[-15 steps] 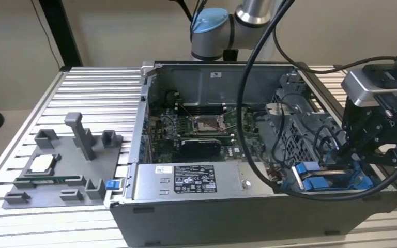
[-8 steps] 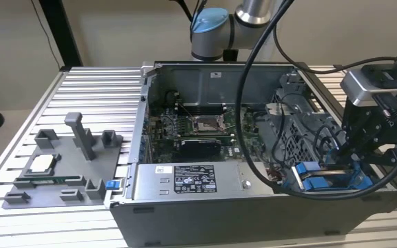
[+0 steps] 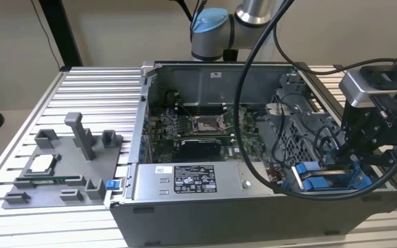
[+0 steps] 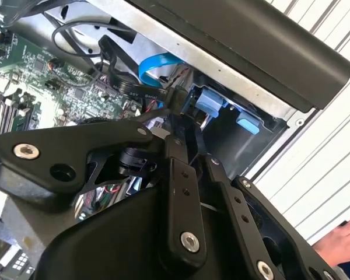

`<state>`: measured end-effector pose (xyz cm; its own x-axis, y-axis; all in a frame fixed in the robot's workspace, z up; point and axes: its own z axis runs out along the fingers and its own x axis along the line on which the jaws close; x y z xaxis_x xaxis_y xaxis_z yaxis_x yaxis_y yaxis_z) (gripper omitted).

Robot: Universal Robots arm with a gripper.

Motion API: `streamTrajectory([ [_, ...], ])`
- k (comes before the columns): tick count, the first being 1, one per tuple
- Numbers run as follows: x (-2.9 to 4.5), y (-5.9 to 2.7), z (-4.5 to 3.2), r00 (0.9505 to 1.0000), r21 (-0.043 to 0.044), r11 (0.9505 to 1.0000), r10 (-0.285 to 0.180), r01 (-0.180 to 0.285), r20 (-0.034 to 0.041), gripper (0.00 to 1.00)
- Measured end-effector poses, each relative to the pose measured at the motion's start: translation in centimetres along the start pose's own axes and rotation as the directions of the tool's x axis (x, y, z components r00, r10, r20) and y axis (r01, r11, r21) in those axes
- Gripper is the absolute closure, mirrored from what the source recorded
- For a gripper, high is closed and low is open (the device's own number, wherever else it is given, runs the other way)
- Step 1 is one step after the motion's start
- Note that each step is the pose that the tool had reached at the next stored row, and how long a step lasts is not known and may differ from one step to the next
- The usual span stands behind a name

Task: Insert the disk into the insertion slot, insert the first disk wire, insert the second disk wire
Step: 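Insert the first disk wire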

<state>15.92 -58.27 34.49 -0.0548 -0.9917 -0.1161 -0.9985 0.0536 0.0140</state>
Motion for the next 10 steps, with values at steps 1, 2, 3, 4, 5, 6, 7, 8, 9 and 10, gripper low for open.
streamTrajectory([
  [1, 0.00, 0.00, 0.01, 1.0000, 0.0001, 1.0000, 0.000, 0.000, -0.0002, 1.00],
  [2, 0.00, 0.00, 0.02, 1.0000, 0.0001, 1.0000, 0.001, -0.001, 0.0000, 1.00],
  [3, 0.00, 0.00, 0.04, 1.0000, 0.0001, 1.0000, 0.001, -0.001, 0.0001, 1.00],
  [4, 0.01, 0.00, 0.06, 1.0000, 0.0001, 1.0000, 0.001, -0.001, 0.0001, 1.00],
  [5, 0.01, 0.00, 0.07, 1.0000, 0.0002, 1.0000, 0.001, -0.001, 0.0001, 1.00],
  [6, 0.01, 0.00, 0.09, 1.0000, 0.0002, 1.0000, 0.002, -0.002, 0.0001, 1.00],
  [7, 0.01, 0.00, 0.10, 1.0000, 0.0002, 1.0000, 0.002, -0.002, 0.0001, 1.00],
  [8, 0.01, 0.01, 0.10, 1.0000, 0.0003, 1.0000, 0.002, -0.002, 0.0001, 1.00],
  [9, 0.01, 0.01, 0.10, 1.0000, 0.0003, 1.0000, 0.003, -0.003, 0.0000, 1.00],
  [10, 0.01, 0.01, 0.10, 1.0000, 0.0004, 1.0000, 0.003, -0.003, 0.0001, 1.00],
])
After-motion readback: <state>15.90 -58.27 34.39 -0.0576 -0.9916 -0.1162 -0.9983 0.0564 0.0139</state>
